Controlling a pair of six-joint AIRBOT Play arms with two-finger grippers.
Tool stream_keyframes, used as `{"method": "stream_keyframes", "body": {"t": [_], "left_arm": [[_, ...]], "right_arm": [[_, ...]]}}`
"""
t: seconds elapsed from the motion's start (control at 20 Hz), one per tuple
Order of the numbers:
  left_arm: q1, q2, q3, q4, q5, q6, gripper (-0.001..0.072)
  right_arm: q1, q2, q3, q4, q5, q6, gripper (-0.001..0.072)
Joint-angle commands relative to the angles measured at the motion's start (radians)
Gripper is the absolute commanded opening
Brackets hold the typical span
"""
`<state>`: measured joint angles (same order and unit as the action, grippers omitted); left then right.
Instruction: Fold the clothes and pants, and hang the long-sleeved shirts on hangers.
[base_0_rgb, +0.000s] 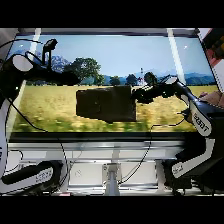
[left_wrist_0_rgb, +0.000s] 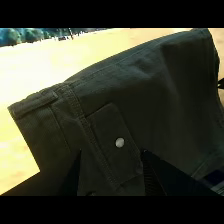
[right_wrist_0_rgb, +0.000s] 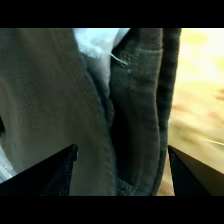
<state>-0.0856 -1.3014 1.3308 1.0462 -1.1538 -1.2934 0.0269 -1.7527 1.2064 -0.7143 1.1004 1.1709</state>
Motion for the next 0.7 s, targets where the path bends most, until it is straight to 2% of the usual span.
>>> {"method": "stream_keyframes", "body": {"t": [0.0,0.3,0.5,0.55,0.6,0.65], "left_arm": [[0.000,0.000,0.000,0.000,-0.002,0.000,0.0419],[0.000,0.000,0.000,0.000,-0.003,0.000,0.0419],[0.000,0.000,0.000,0.000,-0.002,0.000,0.0419],[0.000,0.000,0.000,0.000,-0.002,0.000,0.0419],[0.000,0.000,0.000,0.000,-0.002,0.000,0.0419],[0.000,0.000,0.000,0.000,-0.002,0.000,0.0419]], "right_arm": [[0.021,-0.011,-0.004,0.008,-0.054,0.025,0.0629],[0.060,-0.061,-0.004,0.069,-0.035,0.055,0.0628],[0.137,-0.076,0.006,0.164,-0.049,-0.011,0.0603],[0.162,-0.076,0.019,0.163,-0.053,-0.043,0.0504],[0.182,-0.076,0.034,0.163,-0.057,-0.074,0.0376],[0.200,-0.076,0.055,0.161,-0.064,-0.101,0.0201]]}}
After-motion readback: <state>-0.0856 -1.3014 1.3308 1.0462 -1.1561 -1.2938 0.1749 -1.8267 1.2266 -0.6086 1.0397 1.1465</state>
